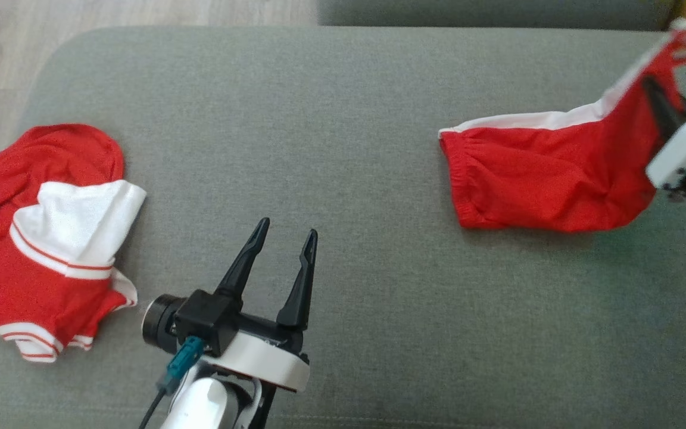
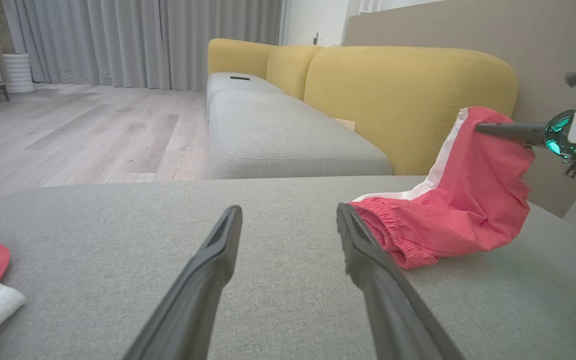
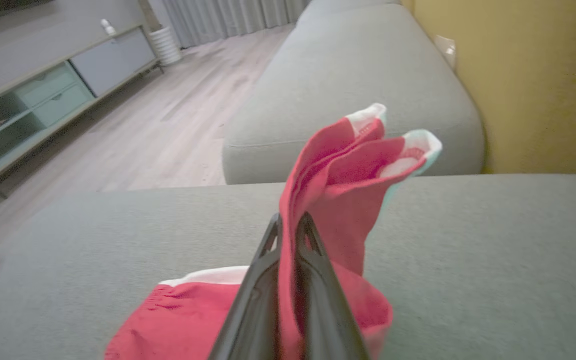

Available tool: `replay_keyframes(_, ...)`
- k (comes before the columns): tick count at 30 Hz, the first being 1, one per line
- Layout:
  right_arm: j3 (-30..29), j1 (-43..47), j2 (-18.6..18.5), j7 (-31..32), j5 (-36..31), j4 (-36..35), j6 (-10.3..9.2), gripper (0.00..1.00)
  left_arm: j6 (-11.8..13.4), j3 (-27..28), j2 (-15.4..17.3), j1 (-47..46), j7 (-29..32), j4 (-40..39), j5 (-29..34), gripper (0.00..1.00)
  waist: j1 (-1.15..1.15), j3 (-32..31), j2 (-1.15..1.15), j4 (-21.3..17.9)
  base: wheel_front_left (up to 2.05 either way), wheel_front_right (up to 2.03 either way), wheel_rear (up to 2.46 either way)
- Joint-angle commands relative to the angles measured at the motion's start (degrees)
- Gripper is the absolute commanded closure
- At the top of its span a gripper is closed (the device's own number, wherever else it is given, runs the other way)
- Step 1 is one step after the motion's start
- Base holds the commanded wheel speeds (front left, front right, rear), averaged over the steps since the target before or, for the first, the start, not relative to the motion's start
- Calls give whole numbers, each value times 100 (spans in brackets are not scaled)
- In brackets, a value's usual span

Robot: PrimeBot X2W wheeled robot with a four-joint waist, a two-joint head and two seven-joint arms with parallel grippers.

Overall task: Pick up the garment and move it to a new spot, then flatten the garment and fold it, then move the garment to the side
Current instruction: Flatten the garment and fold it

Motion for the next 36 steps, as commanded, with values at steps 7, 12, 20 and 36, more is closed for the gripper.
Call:
replay_keyframes(7,310,96,454,307,81,-755,37,100,161,62,-25,-58,-45,-237,-203,0,1,-172,0,309,0,0,0)
replay_keyframes(12,544,260,865,480,4,-805,37,100,242,8,-25,-60,-45,-168,-277,0,1,-162,0,492,0,0,0)
replay_keyframes(20,591,654,1101,138,159,-1140,37,0,355,46,-26,-62,-45,-141,-328,0,1,-174,0,517,0,0,0)
replay_keyframes(36,-292,2024,179,-598,133,-1788,37,0,335,448,-26,305,-45,-175,-184,0,1,-557,0,-50,0,0,0)
